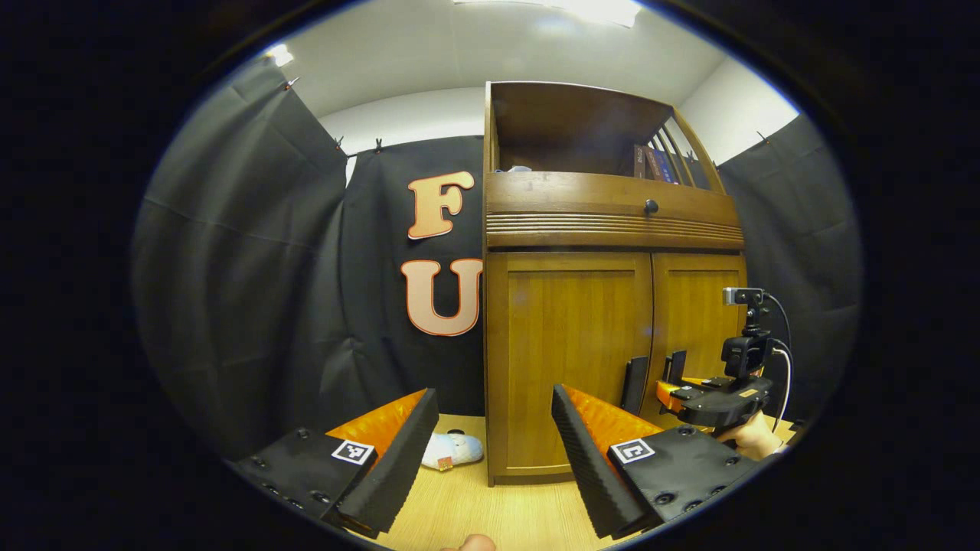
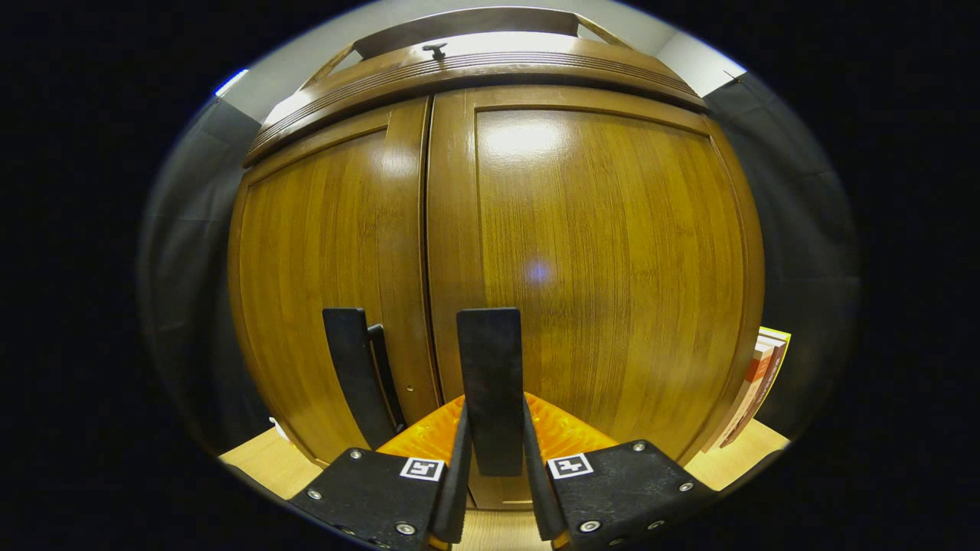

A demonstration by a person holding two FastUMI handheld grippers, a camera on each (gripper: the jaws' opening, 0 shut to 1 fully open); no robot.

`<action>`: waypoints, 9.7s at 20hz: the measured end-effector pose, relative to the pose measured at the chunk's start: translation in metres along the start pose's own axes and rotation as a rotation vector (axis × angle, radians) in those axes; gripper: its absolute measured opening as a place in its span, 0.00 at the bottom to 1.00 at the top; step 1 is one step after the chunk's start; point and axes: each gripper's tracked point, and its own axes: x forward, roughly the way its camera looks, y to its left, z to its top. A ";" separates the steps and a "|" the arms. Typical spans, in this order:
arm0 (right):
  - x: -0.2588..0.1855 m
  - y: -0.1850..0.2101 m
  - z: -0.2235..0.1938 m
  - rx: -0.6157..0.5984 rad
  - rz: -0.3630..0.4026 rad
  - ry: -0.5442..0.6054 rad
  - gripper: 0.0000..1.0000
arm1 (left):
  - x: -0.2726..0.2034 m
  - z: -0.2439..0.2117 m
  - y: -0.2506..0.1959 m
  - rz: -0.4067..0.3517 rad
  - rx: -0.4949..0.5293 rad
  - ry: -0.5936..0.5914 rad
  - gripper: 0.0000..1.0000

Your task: Open the right door of the double-door shoe cabinet with the right hand, and open the left door with the left hand.

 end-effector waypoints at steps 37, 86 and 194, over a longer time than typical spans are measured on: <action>-0.194 -0.097 0.005 -0.020 -0.008 0.011 0.22 | -0.047 -0.001 -0.060 -0.061 0.009 0.010 0.99; -0.275 -0.309 0.031 0.015 -0.068 -0.034 0.23 | 0.005 -0.038 -0.161 -0.109 -0.036 0.092 0.99; -0.284 -0.152 0.066 -0.046 -0.111 -0.148 0.92 | -0.031 -0.099 0.069 -0.132 -0.026 0.160 0.07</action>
